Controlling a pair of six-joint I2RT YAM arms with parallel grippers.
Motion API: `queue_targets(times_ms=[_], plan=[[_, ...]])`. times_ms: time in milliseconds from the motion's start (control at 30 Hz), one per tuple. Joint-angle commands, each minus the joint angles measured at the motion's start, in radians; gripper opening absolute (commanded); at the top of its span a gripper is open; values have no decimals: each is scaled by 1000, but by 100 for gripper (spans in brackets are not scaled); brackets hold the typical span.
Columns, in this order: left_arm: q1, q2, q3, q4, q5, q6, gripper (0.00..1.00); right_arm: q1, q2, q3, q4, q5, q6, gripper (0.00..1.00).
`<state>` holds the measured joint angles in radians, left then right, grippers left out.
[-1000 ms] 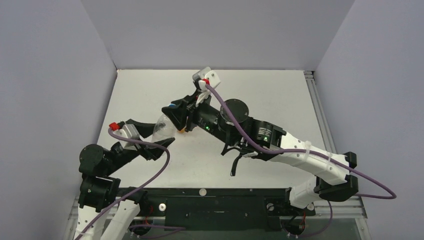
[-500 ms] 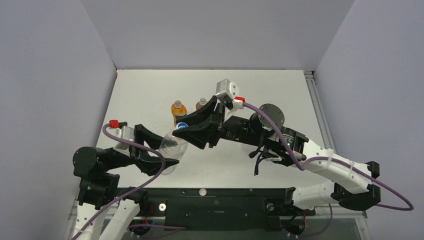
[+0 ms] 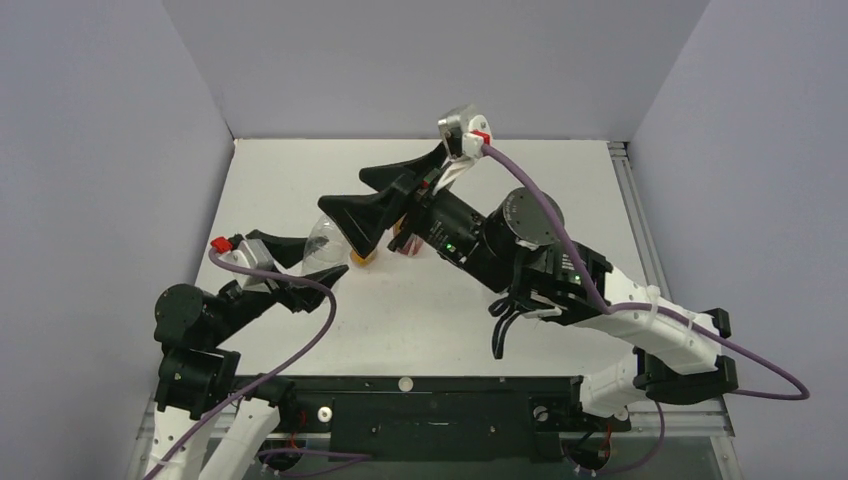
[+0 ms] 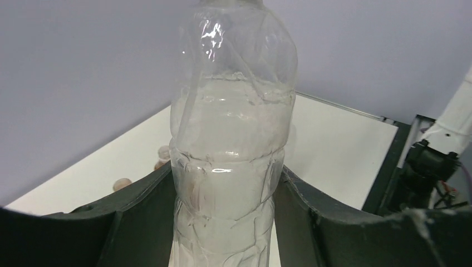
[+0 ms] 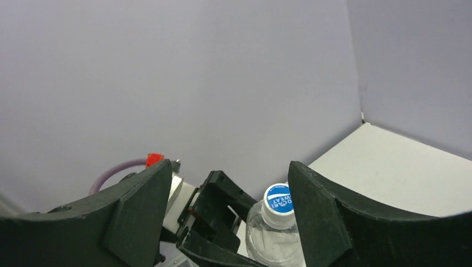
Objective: Unscrew the bottle caps
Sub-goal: Unscrew the bottle cap from the plastic bottle.
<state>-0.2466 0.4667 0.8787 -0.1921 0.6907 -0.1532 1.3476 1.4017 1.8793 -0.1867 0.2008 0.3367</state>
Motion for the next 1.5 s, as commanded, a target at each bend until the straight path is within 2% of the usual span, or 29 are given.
queue_targets(times_ms=[0, 67, 367, 600, 733, 767, 900, 1000, 1067, 1167, 1300, 1367, 1467], plan=[[3, -35, -20, 12, -119, 143, 0, 29, 118, 111, -166, 247, 32, 66], [3, -48, -28, 3, -116, 184, 0, 33, 138, 121, -161, 268, 38, 62], [4, -79, -45, -20, -110, 223, 0, 35, 170, 138, -148, 283, 42, 53], [4, -86, -51, -24, -114, 217, 0, 35, 160, 105, -122, 275, 51, 37], [3, -87, -52, -29, -116, 217, 0, 33, 152, 95, -116, 270, 49, 24], [3, -86, -49, -30, -117, 211, 0, 33, 150, 92, -116, 268, 48, 16], [4, -73, -39, -25, -110, 167, 0, 24, 115, 42, -93, 243, 34, 0], [3, -57, -28, -11, -51, 87, 0, -1, 45, -67, -28, 84, 8, 0], [3, -42, -20, 3, 49, 27, 0, -15, -8, -140, 30, -45, -34, 0], [4, -15, -19, 63, 264, -110, 0, -27, -77, -237, 113, -249, -72, 0], [4, 53, -19, 160, 507, -302, 0, -65, -165, -341, 173, -433, -72, 0], [4, 77, -20, 192, 548, -349, 0, -97, -203, -388, 233, -521, -44, 0], [2, 88, -23, 233, 551, -357, 0, -133, -246, -444, 280, -569, -8, 0]])
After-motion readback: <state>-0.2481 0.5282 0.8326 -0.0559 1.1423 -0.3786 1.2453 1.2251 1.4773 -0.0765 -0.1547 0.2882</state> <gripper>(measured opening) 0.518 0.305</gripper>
